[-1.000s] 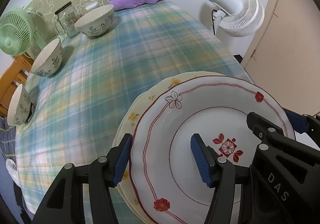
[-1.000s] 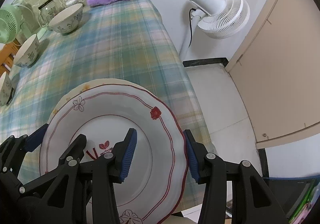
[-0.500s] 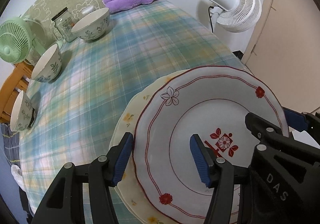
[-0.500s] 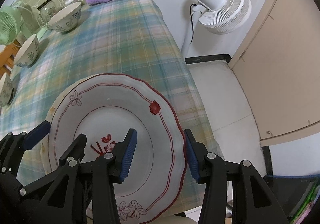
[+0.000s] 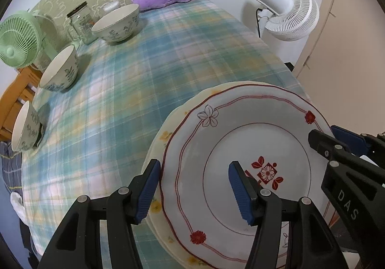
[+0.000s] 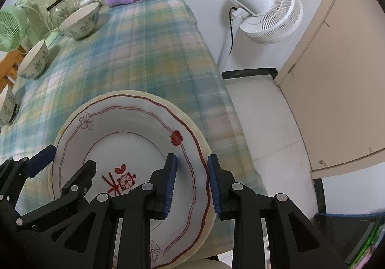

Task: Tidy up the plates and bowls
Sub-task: 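Lower the red-flower plate onto the yellow-flower plates with both tools, then open both tools and lift them off the plate stack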

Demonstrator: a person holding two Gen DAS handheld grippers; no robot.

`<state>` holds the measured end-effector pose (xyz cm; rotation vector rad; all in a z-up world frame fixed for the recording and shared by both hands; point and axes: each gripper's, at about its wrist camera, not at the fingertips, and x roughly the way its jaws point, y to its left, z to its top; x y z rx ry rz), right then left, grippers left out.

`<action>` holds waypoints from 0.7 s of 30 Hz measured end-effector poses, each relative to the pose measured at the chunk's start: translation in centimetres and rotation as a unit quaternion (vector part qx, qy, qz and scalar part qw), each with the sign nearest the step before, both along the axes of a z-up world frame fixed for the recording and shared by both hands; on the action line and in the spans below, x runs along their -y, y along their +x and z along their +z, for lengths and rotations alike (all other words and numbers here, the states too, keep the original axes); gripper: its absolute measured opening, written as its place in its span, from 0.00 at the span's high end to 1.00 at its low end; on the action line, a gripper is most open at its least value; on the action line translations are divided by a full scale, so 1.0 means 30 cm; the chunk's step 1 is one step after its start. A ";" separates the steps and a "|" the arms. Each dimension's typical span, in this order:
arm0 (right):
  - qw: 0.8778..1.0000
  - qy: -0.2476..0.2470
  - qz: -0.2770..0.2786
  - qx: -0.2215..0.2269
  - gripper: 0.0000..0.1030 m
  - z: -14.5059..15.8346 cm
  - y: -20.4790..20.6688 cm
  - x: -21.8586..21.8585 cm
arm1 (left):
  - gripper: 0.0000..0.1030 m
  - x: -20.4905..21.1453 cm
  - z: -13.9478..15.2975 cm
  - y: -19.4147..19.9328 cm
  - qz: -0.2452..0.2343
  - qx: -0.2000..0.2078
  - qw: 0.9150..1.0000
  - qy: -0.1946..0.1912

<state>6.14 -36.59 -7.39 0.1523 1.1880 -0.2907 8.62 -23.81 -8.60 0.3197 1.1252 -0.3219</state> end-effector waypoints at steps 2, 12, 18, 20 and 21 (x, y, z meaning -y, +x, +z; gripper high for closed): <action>1.000 -0.001 0.002 -0.001 0.71 0.001 0.002 -0.007 | 0.42 -0.011 0.001 -0.003 0.003 -0.002 1.000 -0.002; 1.000 0.001 -0.003 -0.002 0.65 -0.001 -0.008 -0.025 | 0.27 -0.050 0.003 -0.029 -0.015 -0.011 1.000 -0.023; 0.999 -0.007 0.008 0.036 0.32 0.056 -0.035 -0.069 | 0.17 -0.093 0.034 -0.038 -0.013 -0.006 0.999 -0.039; 0.999 -0.008 0.016 0.043 0.31 0.076 -0.035 -0.092 | 0.14 -0.107 0.053 -0.034 -0.008 -0.002 0.999 -0.049; 0.999 -0.006 0.019 0.047 0.31 0.083 -0.033 -0.099 | 0.14 -0.113 0.067 -0.031 -0.005 0.002 0.999 -0.051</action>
